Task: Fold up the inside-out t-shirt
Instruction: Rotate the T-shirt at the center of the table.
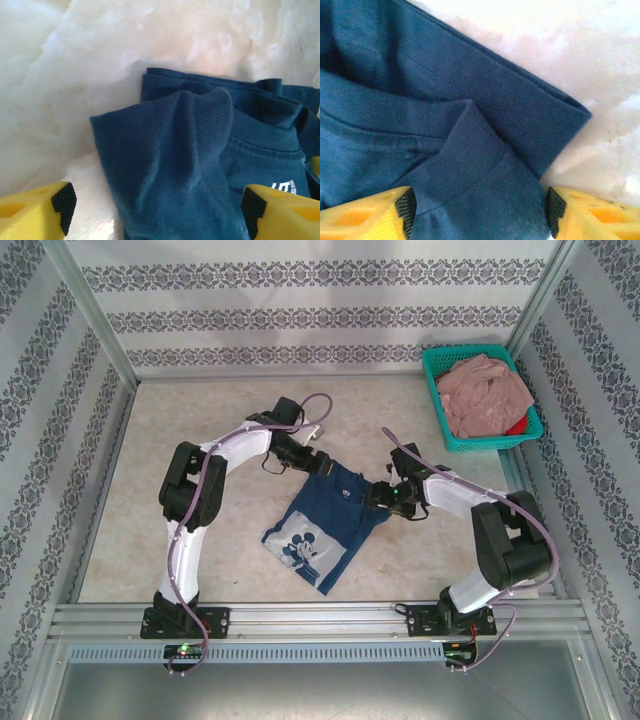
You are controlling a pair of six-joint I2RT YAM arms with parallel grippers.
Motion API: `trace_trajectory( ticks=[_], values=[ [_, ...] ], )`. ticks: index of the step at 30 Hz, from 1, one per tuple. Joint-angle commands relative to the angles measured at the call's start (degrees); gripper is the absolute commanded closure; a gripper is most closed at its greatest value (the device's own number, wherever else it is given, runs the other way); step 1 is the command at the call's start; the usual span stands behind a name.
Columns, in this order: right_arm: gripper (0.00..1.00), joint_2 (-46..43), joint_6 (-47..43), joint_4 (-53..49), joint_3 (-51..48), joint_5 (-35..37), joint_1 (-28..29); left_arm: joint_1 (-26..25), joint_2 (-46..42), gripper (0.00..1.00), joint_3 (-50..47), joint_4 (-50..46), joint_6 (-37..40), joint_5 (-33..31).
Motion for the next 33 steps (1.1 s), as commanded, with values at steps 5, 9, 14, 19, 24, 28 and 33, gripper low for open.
trace_trajectory(
  ticks=[5,9,14,19,24,28,33],
  values=[
    [0.34,3.65,1.11,5.16,1.5,1.81,1.03,0.35,4.89,0.16,4.52,-5.91,5.44,3.78],
    [0.41,5.52,0.8,6.88,3.01,1.53,1.17,0.39,7.37,0.24,6.35,-7.12,6.03,4.54],
    [0.56,7.64,0.5,9.62,5.03,0.52,1.68,0.52,9.4,0.43,8.33,-7.02,6.06,6.74],
    [0.68,9.36,0.46,10.78,7.24,0.22,1.43,1.32,11.06,0.64,11.71,-8.51,5.51,8.78],
    [0.76,10.81,1.12,11.98,9.01,-1.05,1.38,2.45,10.46,0.78,11.98,-7.78,4.57,10.77],
    [0.83,11.32,1.65,12.8,9.96,-2.11,1.48,3.26,9.57,0.88,11.08,-7.22,4.0,11.05],
    [0.94,10.37,0.55,11.72,10.9,-1.59,1.27,4.74,7.7,1.0,9.49,-5.52,1.88,11.15]
  ],
)
